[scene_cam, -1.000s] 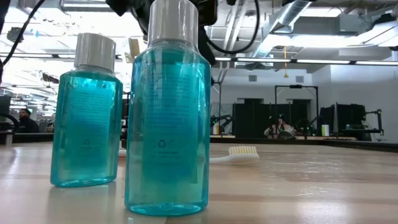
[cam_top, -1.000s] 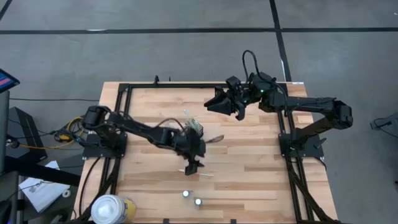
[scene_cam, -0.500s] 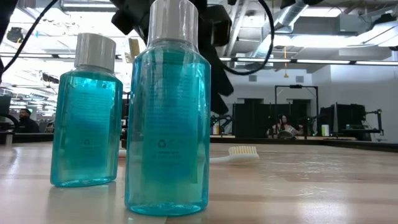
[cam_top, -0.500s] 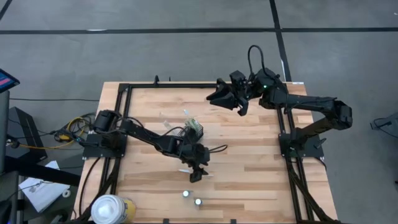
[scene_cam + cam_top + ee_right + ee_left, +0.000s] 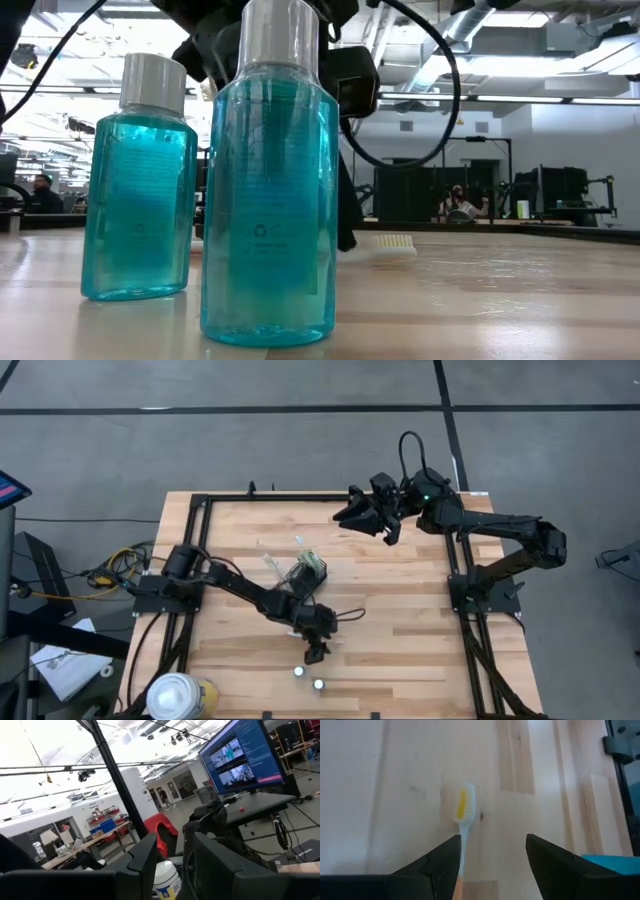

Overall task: Pick & Place toothbrushing station
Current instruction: Put the orange toothbrush into the wire organizer

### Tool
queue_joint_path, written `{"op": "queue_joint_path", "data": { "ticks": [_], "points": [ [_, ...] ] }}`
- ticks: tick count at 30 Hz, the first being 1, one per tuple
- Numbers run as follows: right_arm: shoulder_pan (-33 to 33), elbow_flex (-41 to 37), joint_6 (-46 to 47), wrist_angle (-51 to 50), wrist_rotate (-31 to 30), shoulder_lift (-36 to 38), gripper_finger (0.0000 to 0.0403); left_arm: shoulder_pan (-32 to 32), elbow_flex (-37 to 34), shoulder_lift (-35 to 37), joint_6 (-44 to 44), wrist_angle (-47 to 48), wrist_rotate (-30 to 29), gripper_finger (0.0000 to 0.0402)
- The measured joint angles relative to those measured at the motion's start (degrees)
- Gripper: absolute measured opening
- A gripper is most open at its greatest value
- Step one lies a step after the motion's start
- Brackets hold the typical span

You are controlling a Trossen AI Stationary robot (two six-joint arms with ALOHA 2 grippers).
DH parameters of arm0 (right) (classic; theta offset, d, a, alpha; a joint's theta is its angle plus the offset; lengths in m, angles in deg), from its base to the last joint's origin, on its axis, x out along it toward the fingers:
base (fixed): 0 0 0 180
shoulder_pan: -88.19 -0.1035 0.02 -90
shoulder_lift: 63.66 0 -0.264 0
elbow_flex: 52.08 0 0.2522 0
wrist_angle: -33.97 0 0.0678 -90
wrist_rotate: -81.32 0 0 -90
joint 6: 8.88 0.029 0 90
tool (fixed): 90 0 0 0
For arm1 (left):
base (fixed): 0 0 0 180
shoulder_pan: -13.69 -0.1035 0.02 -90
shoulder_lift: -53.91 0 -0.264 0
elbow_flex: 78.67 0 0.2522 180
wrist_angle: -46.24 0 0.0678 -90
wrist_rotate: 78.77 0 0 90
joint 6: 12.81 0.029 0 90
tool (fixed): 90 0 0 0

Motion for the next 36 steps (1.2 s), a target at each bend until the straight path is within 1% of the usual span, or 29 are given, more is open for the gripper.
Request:
{"op": "queue_joint_path", "data": {
  "ticks": [7,12,17,19,25,29,32,34,36],
  "points": [
    [-0.05,0.0,-1.17,0.02,0.11,0.0,0.012,-1.15,0.22,-0.94,0.0,-3.37,-3.2,0.0218],
    [-0.08,0.0,-1.17,0.59,0.11,-0.02,0.012,-2.45,0.24,-1.02,0.23,-6.24,-3.36,0.0218],
    [-0.16,0.0,-1.16,1.3,0.13,-0.02,0.012,-2.48,0.24,-1.05,0.26,-7.2,-3.35,0.0217],
    [-0.16,0.0,-1.17,1.33,0.11,-0.02,0.012,-2.19,0.24,-1.05,0.24,-7.23,-3.28,0.0208],
    [-0.16,0.0,-1.14,1.38,0.11,-0.02,0.012,-1.07,0.24,-1.07,0.2,-7.16,-2.15,0.0164],
    [-0.16,0.0,-1.14,1.38,0.11,-0.02,0.012,-0.71,0.24,-1.07,-0.12,-6.99,-1.02,0.0153],
    [-0.16,0.0,-1.1,1.46,0.11,-0.02,0.012,-0.61,0.26,-1.56,-1.45,-4.91,-0.96,0.0158],
    [-0.16,0.0,-0.57,2.07,0.11,-0.02,0.012,-0.73,0.23,-2.7,-2.62,-3.76,-0.93,0.0169],
    [-0.16,0.0,-0.3,2.8,0.12,0.0,0.012,-0.74,0.46,-3.77,-3.42,-4.91,-0.34,0.0185]
  ]
}}
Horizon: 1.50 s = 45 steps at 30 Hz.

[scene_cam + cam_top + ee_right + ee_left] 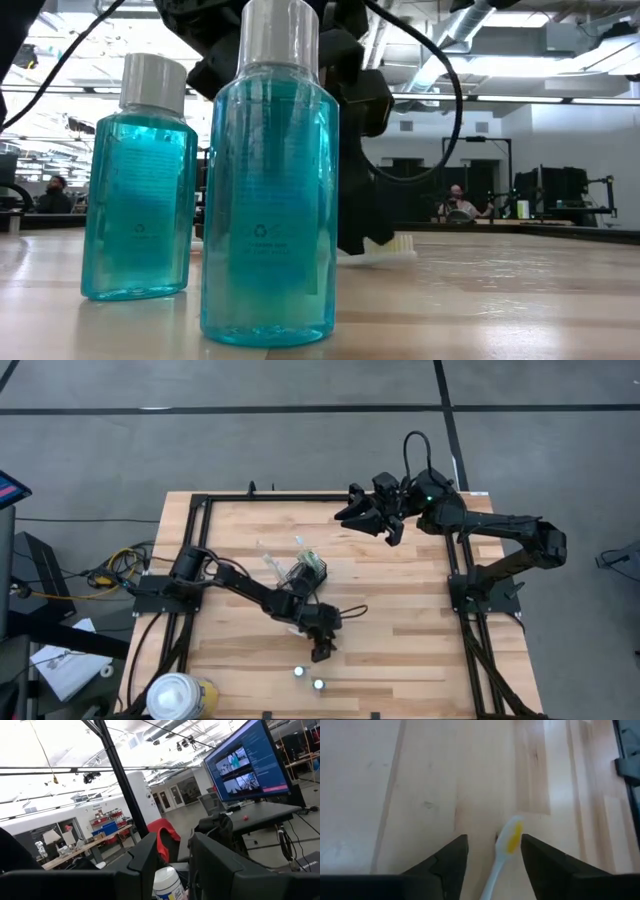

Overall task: Pick & Place toothbrushing station
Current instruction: Put the orange toothbrush into the wire organizer

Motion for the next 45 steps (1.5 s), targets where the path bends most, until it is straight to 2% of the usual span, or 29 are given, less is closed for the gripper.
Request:
{"op": "queue_joint_path", "data": {
  "ticks": [5,9,16,19,22,24,30,34,39,45],
  "points": [
    [0.0,0.0,0.53,-0.08,0.02,-0.02,0.012,0.11,0.11,-1.13,0.13,-0.75,0.67,0.0205],
    [0.0,0.0,0.65,-0.09,0.12,-0.02,0.012,0.31,0.04,-0.51,2.64,-0.43,0.35,0.0186],
    [0.02,0.0,0.62,0.19,0.12,-0.02,0.012,0.2,-0.07,-1.12,2.54,0.53,1.24,0.0129],
    [0.02,0.0,0.62,0.25,0.12,-0.02,0.012,0.1,-0.07,-1.15,2.58,0.6,2.02,0.009],
    [0.02,0.0,0.62,0.31,0.12,-0.02,0.012,0.02,-0.09,-1.21,1.77,0.64,4.22,0.0033],
    [0.02,0.0,0.62,0.33,0.12,-0.02,0.012,0.35,-0.11,-1.23,0.63,0.57,6.28,0.0015],
    [0.11,0.0,0.59,0.93,0.08,-0.02,0.012,-0.28,-0.18,-0.98,-2.3,-0.33,7.33,0.0004],
    [0.11,0.0,0.6,2.23,0.06,-0.02,0.012,-1.33,-0.48,0.64,-2.63,-0.84,4.62,0.0001],
    [0.11,1.96,0.6,2.34,0.28,-0.04,0.012,-3.94,-0.47,5.11,-2.52,-3.22,3.56,0.0001],
    [0.28,4.66,-0.37,1.46,1.23,-0.02,0.012,-6.75,-0.37,10.76,-2.32,-4.56,-0.58,0.0001]
  ]
}}
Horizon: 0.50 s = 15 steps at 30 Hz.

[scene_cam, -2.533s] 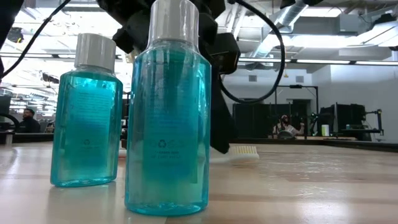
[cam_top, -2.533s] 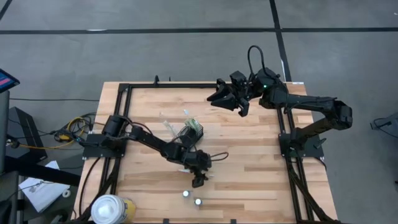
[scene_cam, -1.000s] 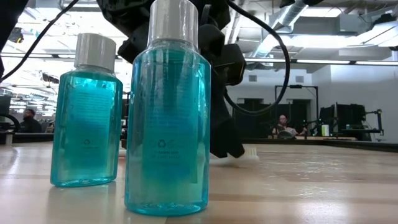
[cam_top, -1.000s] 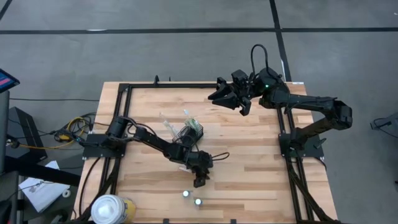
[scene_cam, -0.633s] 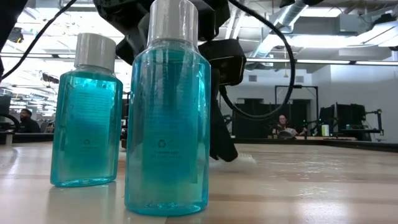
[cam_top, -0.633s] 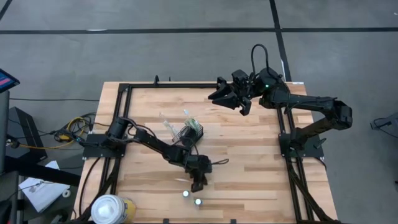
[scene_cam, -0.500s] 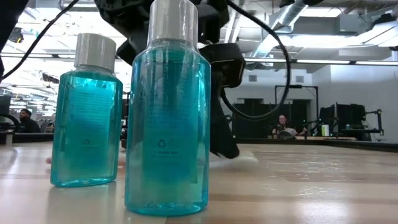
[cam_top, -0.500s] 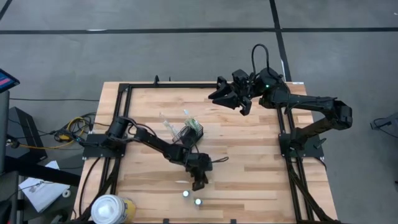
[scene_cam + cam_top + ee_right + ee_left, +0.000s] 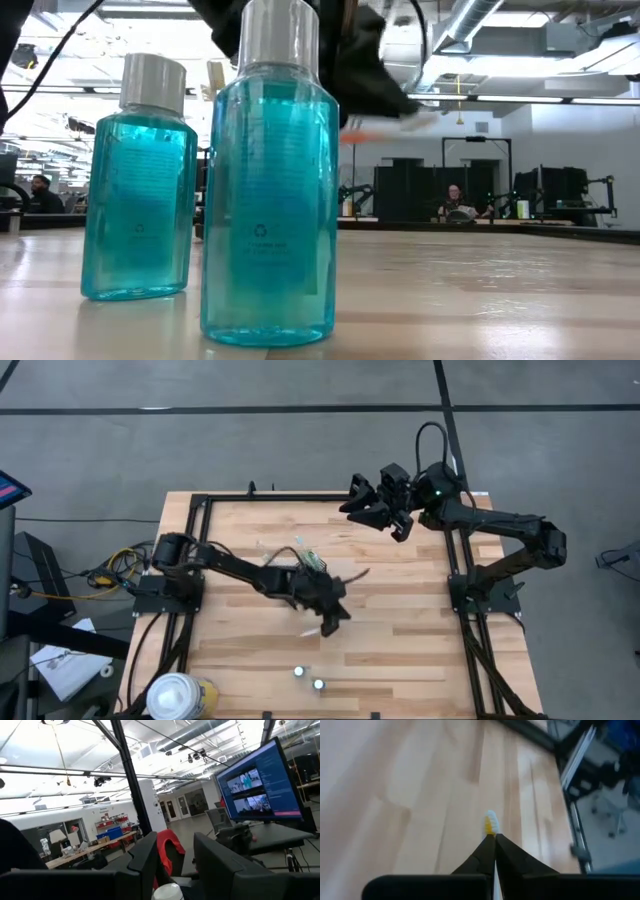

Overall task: Pick & Place toothbrushing station
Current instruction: Put the orange toothbrush into the wire organizer

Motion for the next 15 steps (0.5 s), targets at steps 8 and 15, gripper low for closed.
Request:
{"op": "queue_joint_path", "data": {
  "ticks": [8,15],
  "points": [
    [0.7,2.96,-0.91,-3.17,1.32,0.0,0.012,-1.98,0.05,8.25,2.62,-0.43,-9.97,0.0],
    [1.34,3.49,0.14,-3.47,2.74,0.0,0.012,-3.2,0.07,15.48,9.64,-3.24,-22.26,0.0]
  ]
}}
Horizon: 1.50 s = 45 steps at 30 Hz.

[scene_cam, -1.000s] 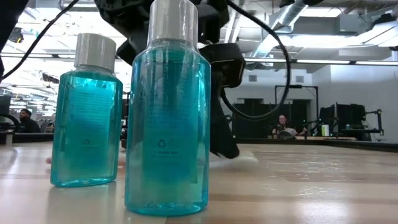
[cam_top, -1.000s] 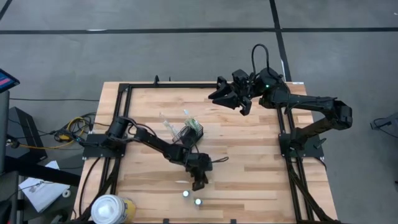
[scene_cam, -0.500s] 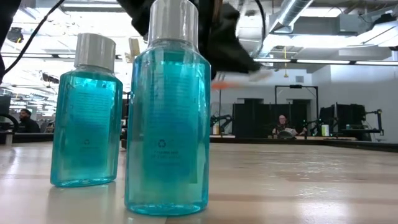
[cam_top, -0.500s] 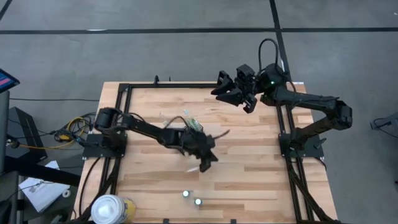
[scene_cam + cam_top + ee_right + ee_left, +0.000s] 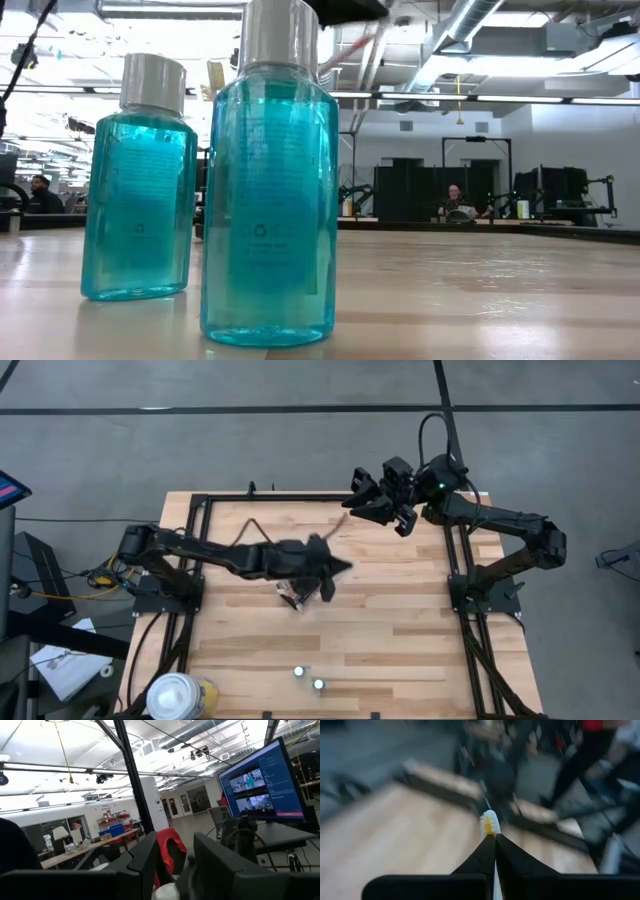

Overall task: Pick & Place toothbrushing station
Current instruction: Put the orange toothbrush into the wire organizer

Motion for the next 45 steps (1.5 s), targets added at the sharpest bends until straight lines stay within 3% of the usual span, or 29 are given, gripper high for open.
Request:
{"op": "queue_joint_path", "data": {
  "ticks": [4,12,22,33,45],
  "points": [
    [0.04,0.0,1.31,-0.13,0.04,0.0,0.012,-0.02,-0.84,2.87,5.51,-6.14,-8.66,0.0],
    [0.04,0.0,3.35,-1.36,0.85,0.0,0.012,2.07,-10.4,9.75,15.03,-27.95,-21.03,0.0],
    [0.11,0.0,4.29,-3.82,2.8,0.0,0.012,11.43,-20.68,17.48,26.41,-33.69,-37.76,0.0001],
    [-0.27,0.0,2.65,-4.47,3.02,0.0,0.012,13.77,-34.54,13.77,26.36,-55.07,-41.86,0.0001],
    [-1.73,-0.02,-6.42,-14.32,3.04,-0.55,0.012,12.22,-37.92,4.01,26.77,-66.96,-38.32,0.0]
  ]
}}
